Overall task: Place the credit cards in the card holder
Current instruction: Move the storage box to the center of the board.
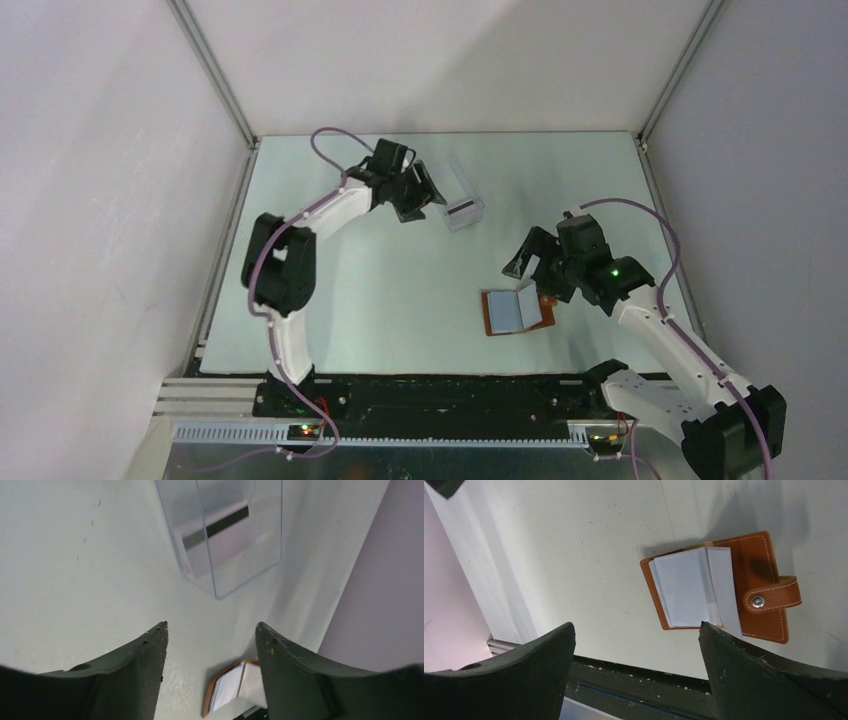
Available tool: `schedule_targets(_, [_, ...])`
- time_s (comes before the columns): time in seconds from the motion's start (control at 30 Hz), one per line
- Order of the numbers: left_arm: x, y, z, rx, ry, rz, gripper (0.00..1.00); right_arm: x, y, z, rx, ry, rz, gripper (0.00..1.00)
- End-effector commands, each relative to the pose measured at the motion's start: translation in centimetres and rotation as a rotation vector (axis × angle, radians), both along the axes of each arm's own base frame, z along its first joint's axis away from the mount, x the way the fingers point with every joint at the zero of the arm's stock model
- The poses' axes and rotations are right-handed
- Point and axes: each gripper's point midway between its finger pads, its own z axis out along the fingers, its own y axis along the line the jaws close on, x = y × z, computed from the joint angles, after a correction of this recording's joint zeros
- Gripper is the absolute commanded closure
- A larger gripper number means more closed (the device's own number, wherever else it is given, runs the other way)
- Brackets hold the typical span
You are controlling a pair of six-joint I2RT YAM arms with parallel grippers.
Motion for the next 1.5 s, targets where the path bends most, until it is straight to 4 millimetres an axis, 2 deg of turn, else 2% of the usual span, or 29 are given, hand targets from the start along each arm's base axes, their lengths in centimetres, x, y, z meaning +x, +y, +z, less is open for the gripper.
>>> schedule_targets(0.0, [4.1,-0.1,0.4,0.043,-0.014,0.069,0.35,0.8,0.5,1.2,0.030,-0.040,0.071,0.04])
schedule_targets(0.03, [4.4,0.3,-1.1,0.073,0.016,0.086,0.36,0.9,0.4,1.1,0.029,-0.038,0.071,0.05])
schedule_targets(0.2, [7.1,0.0,-2.4,0.088,0.016,0.122,0.44,1.0,0.5,1.1,0.046,-0.034,0.095,0.05])
schedule_targets(0.4, [8.0,0.1,-4.5,0.111,0.049,0.133,0.53,1.3,0.7,1.0,0.059,-0.031,0.104,0.06])
schedule_targets(0.53, [8.1,0.5,-5.1,0.123,0.053,0.133,0.64,1.7,1.0,1.0,0.067,-0.033,0.098,0.07])
schedule_targets(0.67, [7.9,0.4,-5.3,0.116,0.062,0.124,0.80,1.9,1.6,0.7,0.083,-0.014,0.115,0.07])
schedule_targets(0.8, [7.4,0.9,-4.6,0.125,0.052,0.119,0.92,2.3,2.1,1.0,0.079,-0.017,0.128,0.08])
schedule_targets(0.9, [6.6,1.5,-3.8,0.136,0.038,0.117,1.00,2.7,2.7,1.5,0.078,-0.028,0.142,0.08])
schedule_targets(1.0, [5.6,2.1,-3.3,0.149,0.036,0.118,1.00,2.9,3.6,2.0,0.075,-0.038,0.167,0.08])
schedule_targets(1.1, [3.9,3.1,-3.1,0.167,0.044,0.125,1.00,2.7,4.6,1.4,0.056,-0.020,0.202,0.08])
schedule_targets(1.17, [2.7,3.7,-3.1,0.175,0.056,0.130,1.00,2.4,5.1,0.4,0.022,0.008,0.223,0.08])
schedule_targets(1.27, [0.7,4.5,-3.3,0.177,0.082,0.137,1.00,1.7,5.2,-1.9,-0.050,0.080,0.227,0.17])
schedule_targets(1.4, [-1.6,5.3,-3.3,0.171,0.106,0.154,1.00,1.1,3.4,-4.5,-0.184,0.149,0.196,0.17])
schedule_targets(1.43, [-1.9,5.3,-2.7,0.165,0.096,0.160,1.00,1.0,2.7,-5.1,-0.223,0.166,0.183,0.16])
schedule_targets(1.47, [-2.6,5.6,-3.2,0.172,0.110,0.160,1.00,0.9,2.3,-5.4,-0.243,0.171,0.185,0.16])
